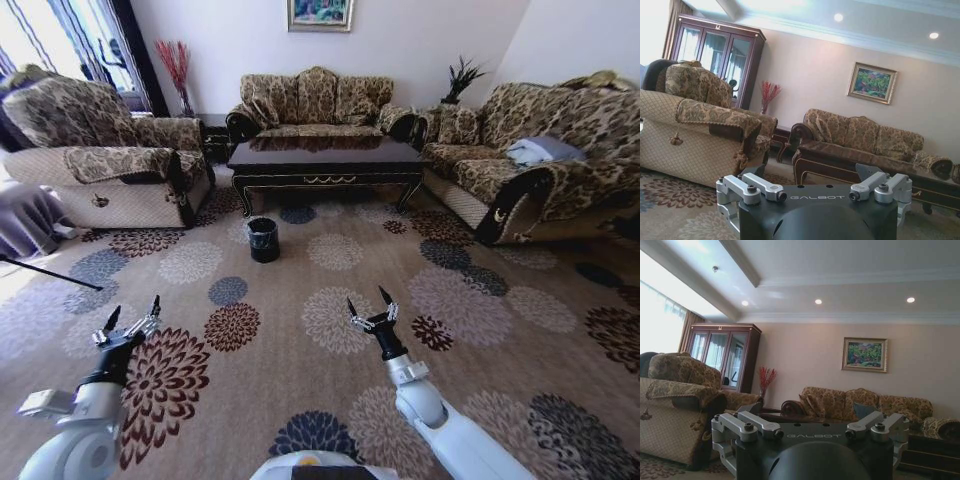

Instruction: Move to the front of the table and pick up the trash from the floor, then place it into the trash bin.

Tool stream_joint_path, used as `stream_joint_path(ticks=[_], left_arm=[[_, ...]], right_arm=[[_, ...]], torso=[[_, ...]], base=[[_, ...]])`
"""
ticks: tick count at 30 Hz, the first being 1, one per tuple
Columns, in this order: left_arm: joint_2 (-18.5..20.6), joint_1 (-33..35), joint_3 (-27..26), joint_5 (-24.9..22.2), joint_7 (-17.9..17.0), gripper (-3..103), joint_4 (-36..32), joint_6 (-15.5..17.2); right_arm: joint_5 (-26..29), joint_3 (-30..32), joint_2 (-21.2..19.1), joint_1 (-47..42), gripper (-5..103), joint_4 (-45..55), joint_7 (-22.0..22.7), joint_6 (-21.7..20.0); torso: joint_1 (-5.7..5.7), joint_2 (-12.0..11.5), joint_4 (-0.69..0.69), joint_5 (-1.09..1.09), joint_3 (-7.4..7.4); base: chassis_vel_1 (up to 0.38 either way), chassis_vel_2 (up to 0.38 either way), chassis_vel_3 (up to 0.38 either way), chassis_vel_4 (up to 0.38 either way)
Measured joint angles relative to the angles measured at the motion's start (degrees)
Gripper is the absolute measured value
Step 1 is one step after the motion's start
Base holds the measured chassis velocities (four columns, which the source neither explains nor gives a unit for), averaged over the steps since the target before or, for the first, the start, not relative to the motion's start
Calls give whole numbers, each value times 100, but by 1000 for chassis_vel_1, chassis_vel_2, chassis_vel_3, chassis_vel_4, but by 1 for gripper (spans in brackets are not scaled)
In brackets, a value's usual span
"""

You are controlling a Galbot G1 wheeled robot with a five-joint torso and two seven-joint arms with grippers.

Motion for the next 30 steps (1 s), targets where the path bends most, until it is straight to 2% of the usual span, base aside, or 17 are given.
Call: stream_joint_path(ticks=[30], left_arm=[[-24,2,17,91,71,100,12,3]], right_arm=[[-4,66,33,-40,100,-4,3,-4]], torso=[[268,689,0,0,419]], base=[[0,0,0,0]])
